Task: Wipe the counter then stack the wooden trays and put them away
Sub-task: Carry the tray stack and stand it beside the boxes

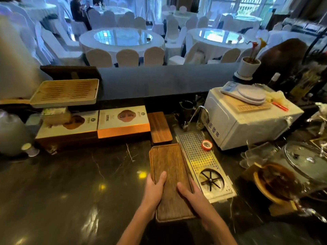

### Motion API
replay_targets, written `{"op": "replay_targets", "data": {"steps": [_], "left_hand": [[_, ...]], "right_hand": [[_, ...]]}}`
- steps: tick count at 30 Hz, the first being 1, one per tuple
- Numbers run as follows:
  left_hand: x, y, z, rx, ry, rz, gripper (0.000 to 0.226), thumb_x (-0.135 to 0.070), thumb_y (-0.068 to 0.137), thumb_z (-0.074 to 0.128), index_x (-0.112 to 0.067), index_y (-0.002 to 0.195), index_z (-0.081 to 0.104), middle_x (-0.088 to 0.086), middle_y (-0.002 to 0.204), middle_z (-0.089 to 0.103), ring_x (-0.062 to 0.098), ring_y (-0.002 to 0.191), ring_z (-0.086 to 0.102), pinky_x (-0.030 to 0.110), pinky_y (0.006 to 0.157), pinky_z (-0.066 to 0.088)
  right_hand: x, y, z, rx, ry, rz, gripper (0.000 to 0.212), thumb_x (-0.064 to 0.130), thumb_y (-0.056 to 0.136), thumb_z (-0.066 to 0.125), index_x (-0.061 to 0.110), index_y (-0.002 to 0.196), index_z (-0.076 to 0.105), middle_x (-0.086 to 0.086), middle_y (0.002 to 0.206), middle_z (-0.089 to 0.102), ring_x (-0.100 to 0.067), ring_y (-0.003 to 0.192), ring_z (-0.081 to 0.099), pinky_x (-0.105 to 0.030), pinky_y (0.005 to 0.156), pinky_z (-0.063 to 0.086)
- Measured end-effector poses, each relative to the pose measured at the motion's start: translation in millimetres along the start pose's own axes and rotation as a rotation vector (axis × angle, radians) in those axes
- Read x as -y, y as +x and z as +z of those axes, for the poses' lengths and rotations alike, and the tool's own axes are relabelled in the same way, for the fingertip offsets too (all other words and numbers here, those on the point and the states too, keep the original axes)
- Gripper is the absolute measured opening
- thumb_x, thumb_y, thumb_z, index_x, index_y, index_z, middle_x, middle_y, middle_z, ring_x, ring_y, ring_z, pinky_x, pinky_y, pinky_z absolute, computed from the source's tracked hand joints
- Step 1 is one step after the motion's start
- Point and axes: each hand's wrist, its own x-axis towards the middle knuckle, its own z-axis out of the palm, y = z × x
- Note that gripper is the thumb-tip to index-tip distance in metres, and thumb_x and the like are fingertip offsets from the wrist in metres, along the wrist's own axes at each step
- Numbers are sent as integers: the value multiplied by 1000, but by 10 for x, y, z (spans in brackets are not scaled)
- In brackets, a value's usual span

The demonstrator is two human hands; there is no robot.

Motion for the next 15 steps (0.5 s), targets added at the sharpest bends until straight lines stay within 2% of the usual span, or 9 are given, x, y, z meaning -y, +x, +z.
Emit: {"op": "replay_targets", "data": {"steps": [2, 5, 8, 10, 13, 15], "left_hand": [[0, 158, 20, -8, -10, -25, 46, -39, 92, 57, -24, 131, 37, -1, 115, 60, 13, 98, 66, 20, 59, 56], [-70, 415, 124, -7, -11, -53, 47, -37, 94, 53, -22, 135, 33, -2, 117, 58, 13, 100, 64, 22, 61, 56], [-270, 768, 205, 15, -38, -62, 49, -40, 95, 52, -25, 137, 30, -1, 121, 56, 15, 105, 63, 25, 70, 57], [-445, 1109, 238, 47, -51, -88, 50, -41, 95, 51, -26, 138, 30, 1, 124, 56, 16, 109, 61, 30, 79, 56], [-663, 1661, 265, 33, -10, -151, 52, -35, 95, 52, -22, 142, 32, 2, 124, 56, 17, 110, 58, 34, 90, 52], [-741, 1986, 284, 3, 16, -177, 53, -29, 94, 52, -20, 143, 33, 4, 125, 56, 18, 110, 58, 33, 86, 52]], "right_hand": [[42, 150, -21, -5, -9, 34, 71, 54, 78, 72, 42, 138, 37, 5, 121, 64, -7, 94, 72, -24, 67, 59], [74, 449, -135, -48, -14, 44, 66, 45, 78, 72, 35, 137, 43, 3, 119, 66, -11, 96, 72, -27, 72, 60], [228, 870, -289, -86, -4, 36, 65, 36, 77, 75, 25, 136, 50, -1, 116, 70, -17, 99, 72, -38, 85, 59], [347, 1234, -399, -100, 14, 28, 69, 37, 71, 78, 21, 134, 53, -4, 116, 70, -22, 104, 70, -47, 95, 54], [472, 1830, -499, -116, 16, 11, 77, 40, 71, 78, 24, 140, 47, -5, 124, 66, -24, 110, 66, -50, 98, 52], [550, 2249, -522, -105, 28, 5, 81, 37, 76, 77, 26, 146, 39, -6, 129, 63, -26, 112, 65, -51, 98, 52]]}}
